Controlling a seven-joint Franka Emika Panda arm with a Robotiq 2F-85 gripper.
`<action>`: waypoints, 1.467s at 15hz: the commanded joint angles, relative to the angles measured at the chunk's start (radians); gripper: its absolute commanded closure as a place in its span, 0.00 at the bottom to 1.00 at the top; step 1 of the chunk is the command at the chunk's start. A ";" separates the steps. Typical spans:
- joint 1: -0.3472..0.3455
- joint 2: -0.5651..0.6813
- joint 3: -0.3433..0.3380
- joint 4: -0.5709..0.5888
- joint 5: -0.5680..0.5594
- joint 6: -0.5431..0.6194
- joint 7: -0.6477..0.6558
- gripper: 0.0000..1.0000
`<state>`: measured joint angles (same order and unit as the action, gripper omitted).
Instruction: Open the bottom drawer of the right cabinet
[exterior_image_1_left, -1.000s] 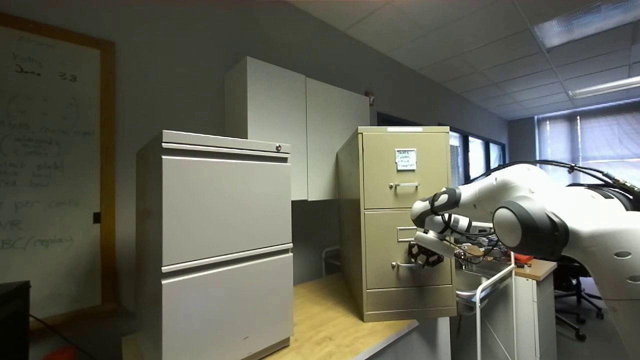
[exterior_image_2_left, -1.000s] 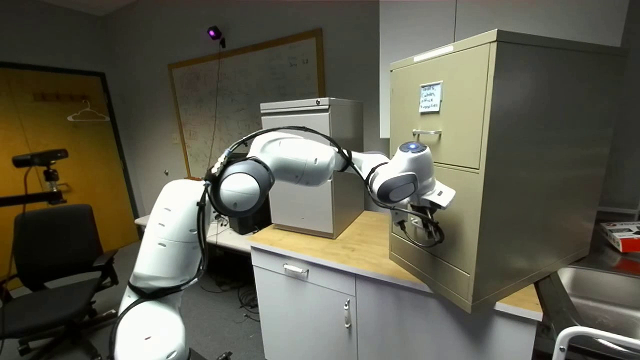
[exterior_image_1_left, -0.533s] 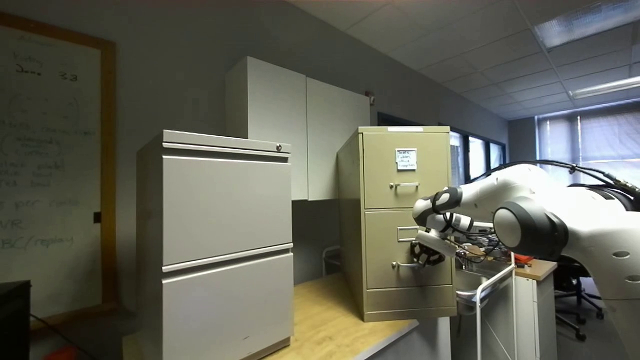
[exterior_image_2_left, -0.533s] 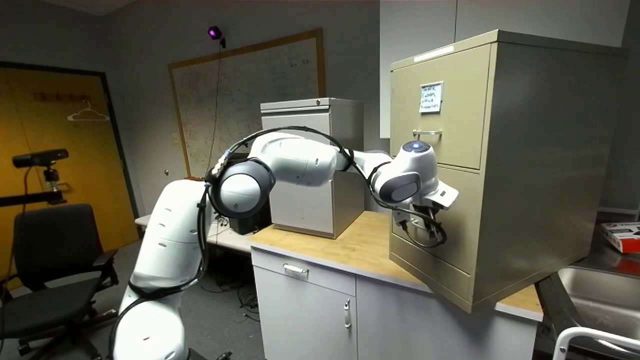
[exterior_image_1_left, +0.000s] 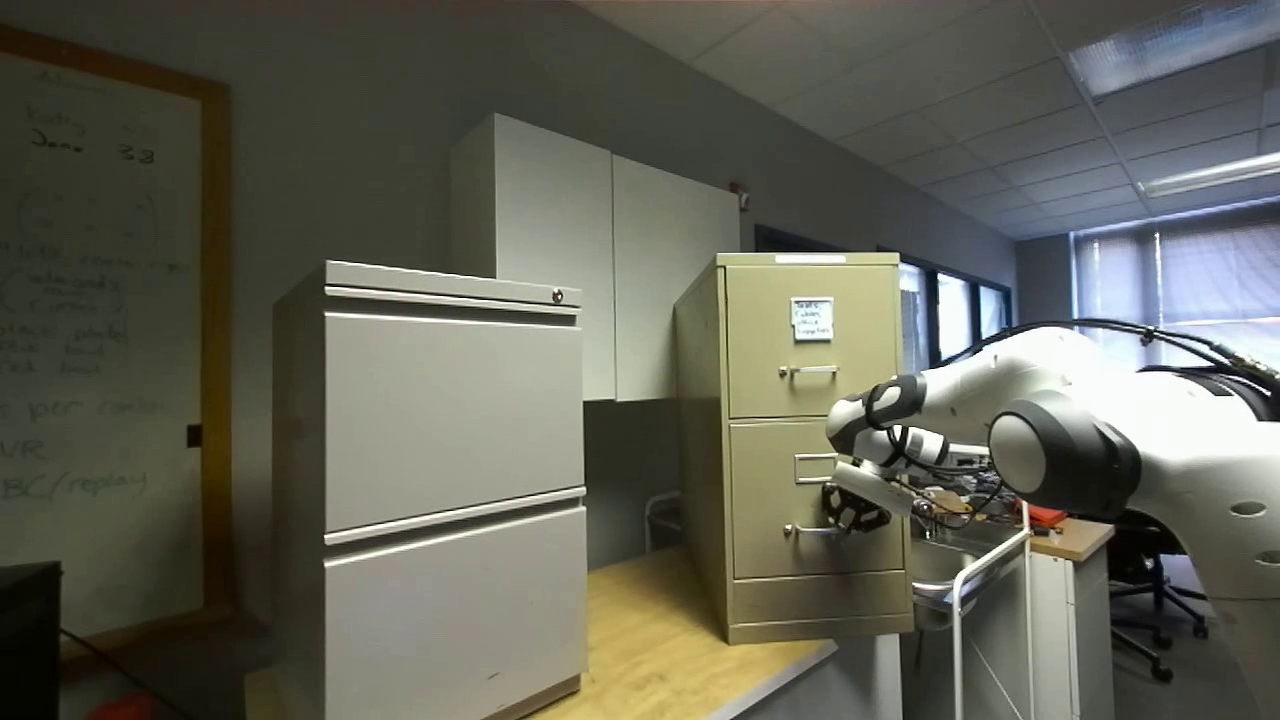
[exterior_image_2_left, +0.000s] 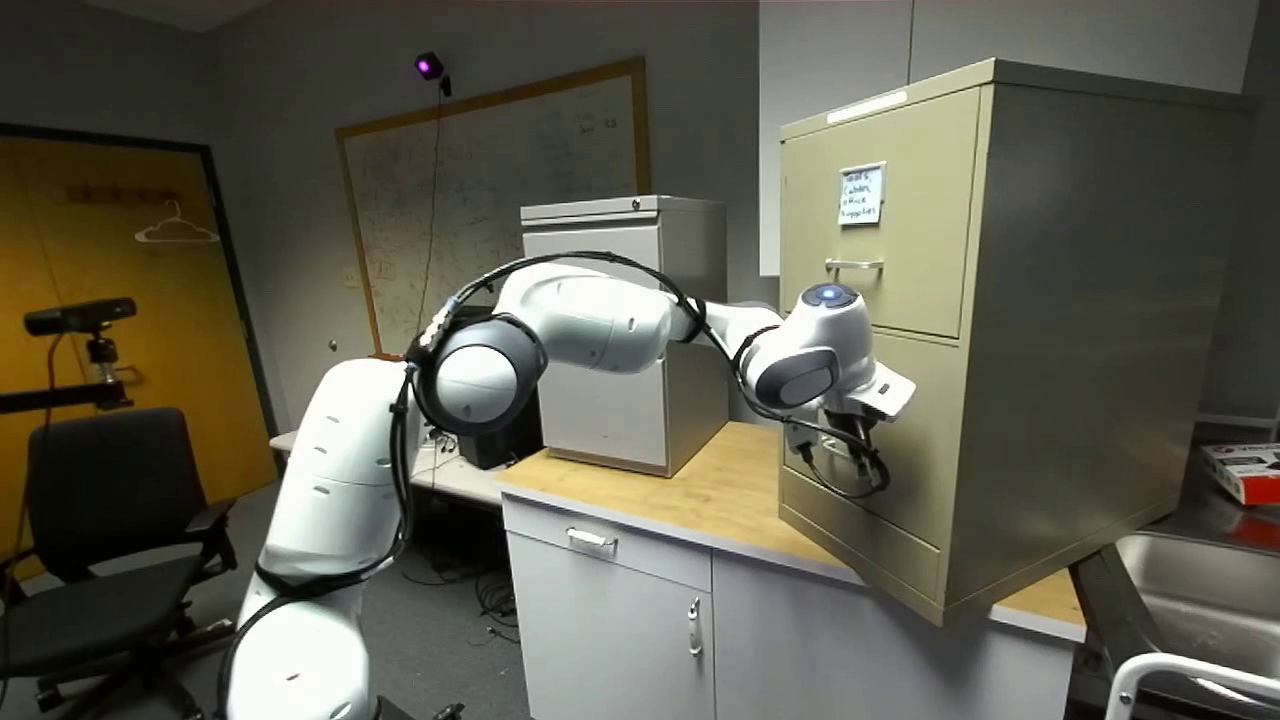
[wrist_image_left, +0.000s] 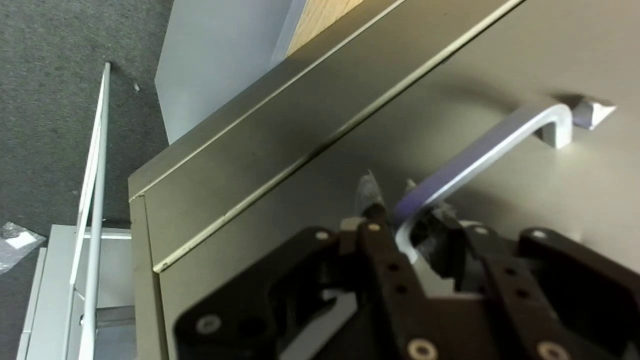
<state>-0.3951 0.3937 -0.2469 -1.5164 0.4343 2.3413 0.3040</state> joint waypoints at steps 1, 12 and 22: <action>-0.007 -0.091 -0.025 -0.202 -0.067 -0.020 -0.074 0.96; 0.008 -0.161 0.065 -0.338 0.033 0.170 -0.222 0.96; -0.052 -0.211 0.186 -0.463 0.355 0.381 -0.450 0.96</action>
<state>-0.4265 0.3005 -0.1312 -1.7797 0.6812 2.7661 -0.0017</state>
